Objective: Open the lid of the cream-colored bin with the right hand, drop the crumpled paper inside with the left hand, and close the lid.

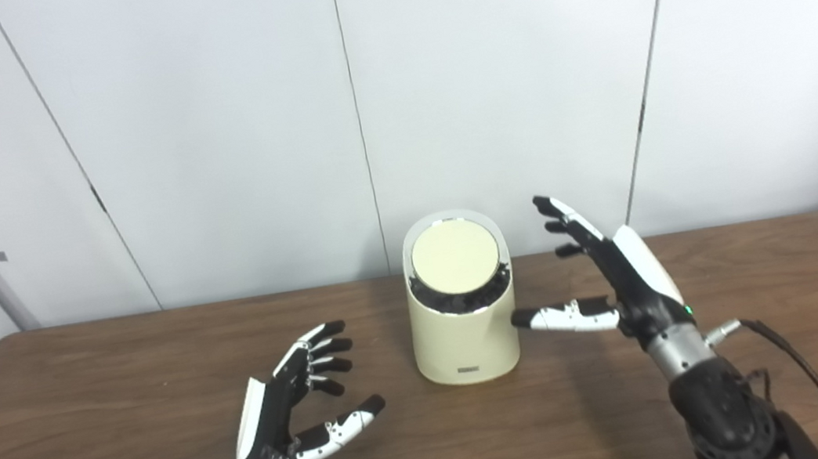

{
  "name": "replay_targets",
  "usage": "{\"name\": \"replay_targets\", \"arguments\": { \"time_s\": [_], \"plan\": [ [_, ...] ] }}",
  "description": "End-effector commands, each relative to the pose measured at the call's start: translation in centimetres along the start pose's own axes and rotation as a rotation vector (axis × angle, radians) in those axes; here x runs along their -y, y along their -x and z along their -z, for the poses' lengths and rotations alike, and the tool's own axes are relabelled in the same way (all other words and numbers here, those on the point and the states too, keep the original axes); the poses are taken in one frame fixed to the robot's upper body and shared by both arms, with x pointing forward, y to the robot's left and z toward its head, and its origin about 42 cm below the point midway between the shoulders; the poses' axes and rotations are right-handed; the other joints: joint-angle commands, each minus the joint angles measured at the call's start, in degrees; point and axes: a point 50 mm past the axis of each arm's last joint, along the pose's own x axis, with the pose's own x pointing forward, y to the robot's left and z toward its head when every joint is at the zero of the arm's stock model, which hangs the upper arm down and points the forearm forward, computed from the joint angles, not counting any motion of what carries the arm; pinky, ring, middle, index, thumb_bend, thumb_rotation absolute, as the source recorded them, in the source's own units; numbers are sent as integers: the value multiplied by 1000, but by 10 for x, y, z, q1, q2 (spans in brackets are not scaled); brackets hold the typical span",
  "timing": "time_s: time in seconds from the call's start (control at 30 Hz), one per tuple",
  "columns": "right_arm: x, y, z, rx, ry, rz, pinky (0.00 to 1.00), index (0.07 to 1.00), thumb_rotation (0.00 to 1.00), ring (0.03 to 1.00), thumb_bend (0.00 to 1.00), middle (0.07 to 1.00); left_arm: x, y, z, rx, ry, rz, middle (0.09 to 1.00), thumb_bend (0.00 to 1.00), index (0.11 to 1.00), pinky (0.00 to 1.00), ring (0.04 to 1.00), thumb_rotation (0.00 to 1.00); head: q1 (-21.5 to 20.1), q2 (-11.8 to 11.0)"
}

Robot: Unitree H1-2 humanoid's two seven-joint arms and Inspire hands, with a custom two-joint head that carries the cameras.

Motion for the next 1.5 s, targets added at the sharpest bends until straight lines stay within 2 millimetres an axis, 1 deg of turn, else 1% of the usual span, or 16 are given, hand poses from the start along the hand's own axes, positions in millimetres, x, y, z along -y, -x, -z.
{"name": "replay_targets", "arguments": {
  "time_s": [0.0,0.07,0.27,0.37,0.53,0.6,0.7,0.9,1.03,1.2,1.33,1.47],
  "plan": [
    [11,-22,-24,78,1,49,741,927,382,868,783,917,-6,-15,-14,91,0,-13,754,689,819,551,675,90,-1,1],
    [11,-28,-29,77,9,49,733,933,385,861,787,913,-6,-15,-14,88,-2,-13,754,688,819,552,675,89,-1,1],
    [10,-38,-42,71,22,49,724,950,404,882,786,923,-6,-15,-15,85,-5,-11,755,682,818,551,674,77,-1,1],
    [8,-45,-49,65,44,54,699,947,421,867,785,919,-7,-15,-15,84,-7,-11,756,681,816,550,676,67,-1,1],
    [5,-56,-60,65,85,61,645,932,378,830,770,904,-7,-16,-14,88,-14,-10,748,684,810,544,670,85,-1,1],
    [3,-62,-63,74,94,63,611,923,381,799,779,892,-6,-16,-14,88,-12,-8,748,681,810,543,672,84,-1,1],
    [1,-69,-67,81,101,62,599,920,394,786,789,890,-6,-16,-15,88,-6,-9,748,681,809,547,675,80,2,2],
    [-4,-79,-71,69,120,53,601,904,389,774,786,865,-6,-16,-16,86,-19,-13,744,684,808,543,670,90,5,2],
    [-6,-84,-71,60,118,37,635,912,394,806,770,890,-6,-16,-15,89,-13,-14,744,691,806,545,672,83,6,3],
    [-8,-87,-71,58,109,34,687,912,387,842,773,902,-6,-15,-16,89,-11,-14,744,691,805,545,674,82,8,7],
    [-9,-89,-70,60,107,32,704,911,348,851,782,900,-6,-14,-17,89,-6,-15,744,693,805,550,673,74,8,8],
    [-10,-90,-68,51,116,29,697,911,306,843,791,894,-7,-12,-18,90,-8,-15,746,690,806,548,671,69,8,9]
  ]
}}
